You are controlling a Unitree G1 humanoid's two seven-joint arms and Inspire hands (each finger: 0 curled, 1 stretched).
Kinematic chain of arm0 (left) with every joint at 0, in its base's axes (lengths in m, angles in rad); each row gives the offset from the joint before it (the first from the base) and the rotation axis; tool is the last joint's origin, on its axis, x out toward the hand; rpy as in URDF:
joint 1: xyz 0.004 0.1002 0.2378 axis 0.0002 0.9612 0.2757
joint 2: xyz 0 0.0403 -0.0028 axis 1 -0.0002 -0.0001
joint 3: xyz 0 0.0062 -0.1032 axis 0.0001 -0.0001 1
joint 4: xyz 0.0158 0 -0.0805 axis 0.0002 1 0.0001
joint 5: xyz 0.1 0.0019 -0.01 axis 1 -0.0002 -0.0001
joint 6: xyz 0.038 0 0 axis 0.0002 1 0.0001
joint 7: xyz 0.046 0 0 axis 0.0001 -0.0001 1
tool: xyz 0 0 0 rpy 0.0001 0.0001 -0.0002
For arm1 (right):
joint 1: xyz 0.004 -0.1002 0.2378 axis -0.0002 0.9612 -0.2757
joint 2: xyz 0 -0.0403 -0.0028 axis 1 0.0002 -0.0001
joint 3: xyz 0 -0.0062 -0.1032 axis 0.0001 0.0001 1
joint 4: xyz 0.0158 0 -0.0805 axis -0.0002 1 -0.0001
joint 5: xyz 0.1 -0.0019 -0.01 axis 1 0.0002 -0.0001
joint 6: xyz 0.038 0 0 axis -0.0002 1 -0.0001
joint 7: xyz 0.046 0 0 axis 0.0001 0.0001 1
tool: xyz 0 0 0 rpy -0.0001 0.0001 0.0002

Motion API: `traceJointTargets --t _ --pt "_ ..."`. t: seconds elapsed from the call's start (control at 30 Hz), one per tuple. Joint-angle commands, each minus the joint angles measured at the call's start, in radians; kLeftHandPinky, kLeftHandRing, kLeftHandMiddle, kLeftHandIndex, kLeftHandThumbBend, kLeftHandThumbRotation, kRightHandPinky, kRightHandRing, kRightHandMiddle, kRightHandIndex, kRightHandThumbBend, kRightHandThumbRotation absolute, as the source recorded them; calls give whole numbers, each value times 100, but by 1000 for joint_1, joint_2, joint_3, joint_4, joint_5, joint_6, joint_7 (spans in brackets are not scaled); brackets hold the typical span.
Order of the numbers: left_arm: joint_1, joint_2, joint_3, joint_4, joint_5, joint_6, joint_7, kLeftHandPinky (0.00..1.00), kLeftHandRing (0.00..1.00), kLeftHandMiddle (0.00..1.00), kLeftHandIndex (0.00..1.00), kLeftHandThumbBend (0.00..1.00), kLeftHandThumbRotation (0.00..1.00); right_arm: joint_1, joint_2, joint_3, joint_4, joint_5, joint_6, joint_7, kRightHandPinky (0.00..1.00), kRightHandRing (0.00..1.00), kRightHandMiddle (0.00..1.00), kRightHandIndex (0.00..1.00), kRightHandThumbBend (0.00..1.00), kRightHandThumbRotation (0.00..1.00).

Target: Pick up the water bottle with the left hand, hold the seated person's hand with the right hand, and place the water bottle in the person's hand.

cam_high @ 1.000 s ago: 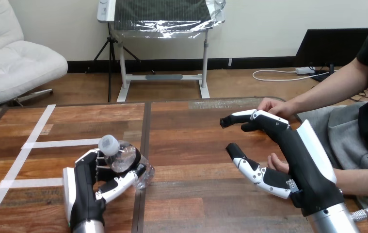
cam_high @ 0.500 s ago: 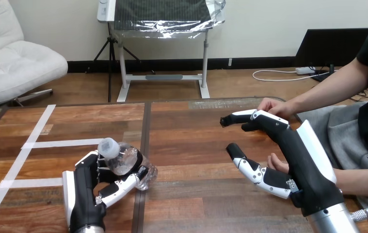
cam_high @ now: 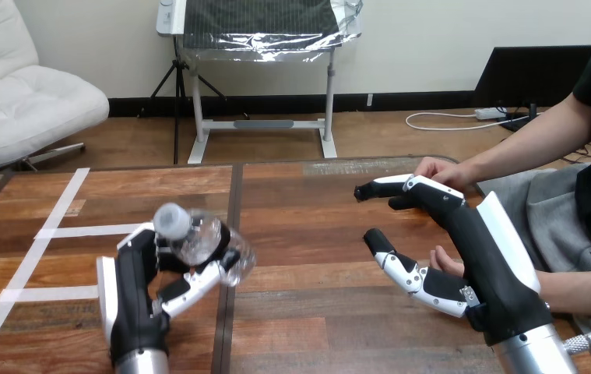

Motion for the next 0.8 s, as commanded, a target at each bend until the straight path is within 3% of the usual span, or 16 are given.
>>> traceJointTargets --t 0.0,0.3,0.6,0.77 --pt "-50 -7 2 -121 13 -16 -12 45 44 45 49 65 0 -76 3 -12 -20 23 -3 -9 73 76 74 67 40 0" --pt "-25 -11 -5 -164 8 -38 -44 44 44 45 49 64 0 -86 -5 -26 -7 20 -20 -18 67 72 73 67 45 0" --pt "-7 -17 -11 -184 5 -108 -73 44 42 44 49 62 0 -82 -17 -48 -31 -19 18 -29 68 75 75 68 50 0" --pt "13 -30 -13 -230 16 -91 -80 43 42 44 49 63 0 -82 -26 -59 -40 -20 38 -22 69 77 77 70 52 0"
